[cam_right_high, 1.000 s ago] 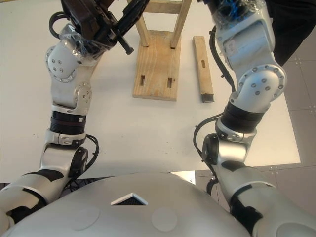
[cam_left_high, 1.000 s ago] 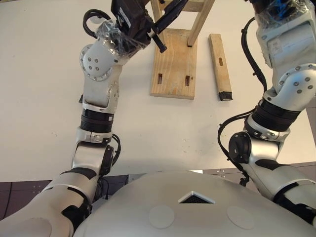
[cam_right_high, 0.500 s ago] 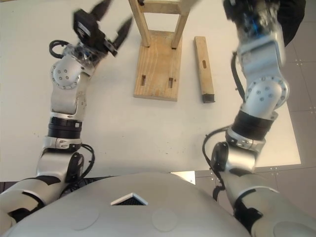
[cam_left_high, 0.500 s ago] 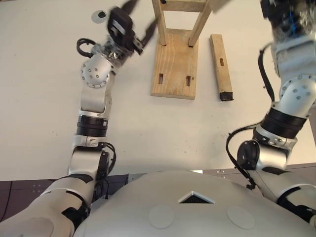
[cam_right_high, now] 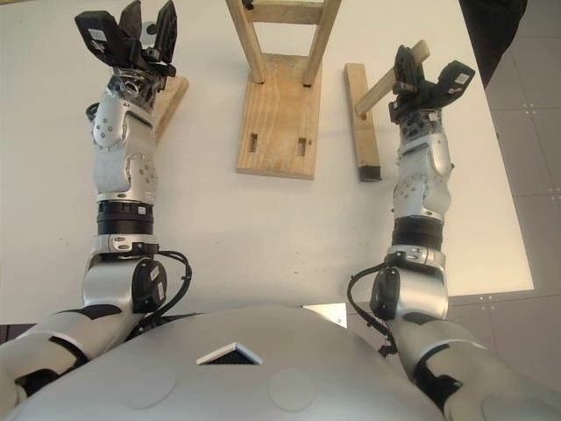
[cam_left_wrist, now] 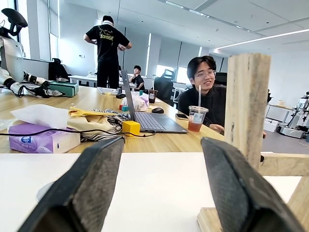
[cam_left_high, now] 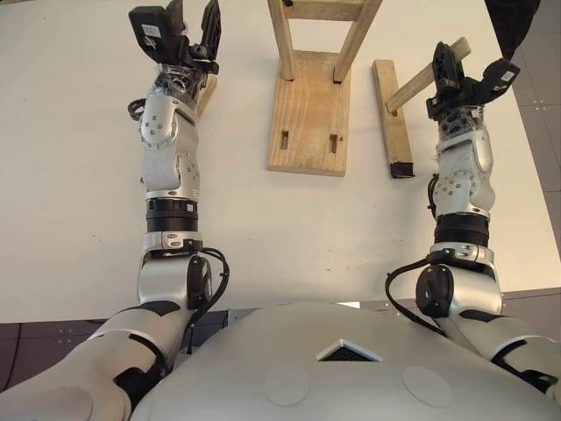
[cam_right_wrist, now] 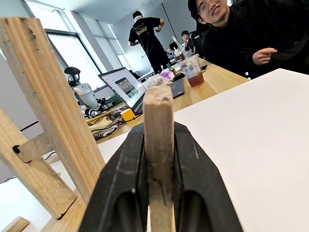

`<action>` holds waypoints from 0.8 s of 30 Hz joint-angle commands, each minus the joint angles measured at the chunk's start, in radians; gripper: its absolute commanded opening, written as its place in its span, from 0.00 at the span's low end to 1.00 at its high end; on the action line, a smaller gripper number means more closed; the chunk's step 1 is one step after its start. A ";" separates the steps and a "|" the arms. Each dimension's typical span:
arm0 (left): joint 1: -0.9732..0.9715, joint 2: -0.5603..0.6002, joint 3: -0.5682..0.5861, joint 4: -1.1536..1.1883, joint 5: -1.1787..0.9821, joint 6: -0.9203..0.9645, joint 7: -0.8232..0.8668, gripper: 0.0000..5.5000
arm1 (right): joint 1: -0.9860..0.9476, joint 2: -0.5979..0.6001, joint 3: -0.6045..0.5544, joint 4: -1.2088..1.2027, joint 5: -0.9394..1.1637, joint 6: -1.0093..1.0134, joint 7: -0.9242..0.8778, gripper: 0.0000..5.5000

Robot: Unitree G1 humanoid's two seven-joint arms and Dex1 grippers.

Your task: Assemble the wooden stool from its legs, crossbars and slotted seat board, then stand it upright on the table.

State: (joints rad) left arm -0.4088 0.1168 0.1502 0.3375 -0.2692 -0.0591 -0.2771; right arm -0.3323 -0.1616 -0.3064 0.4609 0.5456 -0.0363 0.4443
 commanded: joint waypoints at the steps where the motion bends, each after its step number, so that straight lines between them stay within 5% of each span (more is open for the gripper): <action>1: -0.020 0.007 0.002 0.008 -0.001 0.016 -0.007 0.53 | 0.001 0.017 -0.013 0.034 -0.019 -0.009 -0.022 0.07; 24: -0.034 -0.015 0.016 0.016 -0.035 0.067 -0.011 0.53 | 0.014 0.052 -0.057 0.067 0.031 -0.066 0.029 0.07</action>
State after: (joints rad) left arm -0.4232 0.1058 0.1667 0.3463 -0.3034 -0.0055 -0.2872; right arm -0.2997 -0.1230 -0.3568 0.4734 0.5931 -0.0906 0.4741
